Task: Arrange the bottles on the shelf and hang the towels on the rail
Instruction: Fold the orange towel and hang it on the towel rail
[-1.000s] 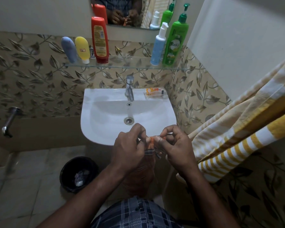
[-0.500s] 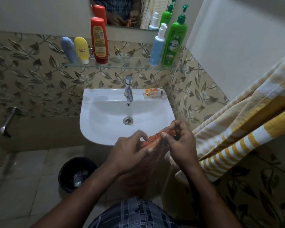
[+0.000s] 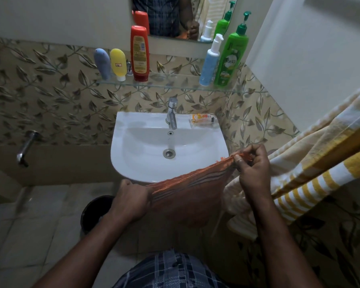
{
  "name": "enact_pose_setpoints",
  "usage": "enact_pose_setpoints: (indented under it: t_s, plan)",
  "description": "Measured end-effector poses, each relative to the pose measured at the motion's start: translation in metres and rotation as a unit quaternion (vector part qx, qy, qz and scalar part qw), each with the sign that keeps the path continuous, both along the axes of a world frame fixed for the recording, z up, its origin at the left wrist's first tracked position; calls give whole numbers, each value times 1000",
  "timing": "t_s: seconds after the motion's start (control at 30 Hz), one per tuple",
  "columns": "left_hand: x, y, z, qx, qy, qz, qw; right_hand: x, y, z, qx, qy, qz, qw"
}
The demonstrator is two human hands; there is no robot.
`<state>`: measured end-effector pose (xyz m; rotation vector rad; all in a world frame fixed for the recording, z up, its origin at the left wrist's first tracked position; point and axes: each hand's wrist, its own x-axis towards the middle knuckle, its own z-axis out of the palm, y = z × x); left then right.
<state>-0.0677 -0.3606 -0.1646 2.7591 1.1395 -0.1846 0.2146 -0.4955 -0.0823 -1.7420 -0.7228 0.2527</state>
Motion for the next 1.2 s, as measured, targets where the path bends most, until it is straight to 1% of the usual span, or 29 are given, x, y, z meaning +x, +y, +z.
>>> enact_pose_setpoints:
  t_s: [0.03, 0.1, 0.2, 0.3, 0.37, 0.47, 0.63, 0.7, 0.77, 0.87, 0.97, 1.03, 1.07, 1.13, 1.17, 1.2]
  plan:
    - [-2, 0, -2, 13, -21, 7, 1000, -1, 2, -1, -7, -10, -13, 1000]
    - [-7, 1, -8, 31, -108, 40, 993, 0, 4, -1, -19, -20, -40, 999]
    - [-13, 4, -7, 70, -219, 65, 971, 3, 4, 1, -27, -30, -64, 997]
    - [-16, 9, -2, 78, -299, 81, 948, 4, 6, 1, -36, -34, -91, 995]
    - [-15, 10, 0, 76, -334, 97, 934, 3, 7, -1, -38, -41, -96, 994]
    - [-16, 11, -1, 132, -341, 95, 926, 0, 10, -3, -39, -44, -98, 993]
    - [-15, 15, 2, 153, -308, 130, 930, -1, 16, -3, -58, -47, -96, 993]
    - [-15, 17, 8, 189, -280, 125, 933, 0, 18, -3, -63, -50, -101, 992]
    - [-16, 21, 11, 210, -228, 127, 942, 1, 20, -3, -67, -49, -106, 991]
    - [-19, 26, 12, 177, -143, 149, 962, 1, 23, -4, -74, -43, -108, 990]
    - [-21, 26, 6, 127, -127, 166, 970, -1, 27, -4, -76, -45, -106, 990]
    - [-25, 26, 1, 95, -171, 171, 966, 1, 30, -3, -75, -47, -113, 990]
    - [-27, 26, -2, 77, -219, 174, 957, 2, 32, -3, -73, -46, -117, 989]
    - [-32, 27, -6, 11, -335, 195, 922, 5, 34, -3, -67, -42, -124, 989]
    - [-35, 26, -7, -13, -378, 199, 904, 6, 35, -3, -65, -41, -126, 989]
    - [-37, 25, -8, -25, -402, 199, 893, 6, 37, -4, -65, -42, -127, 989]
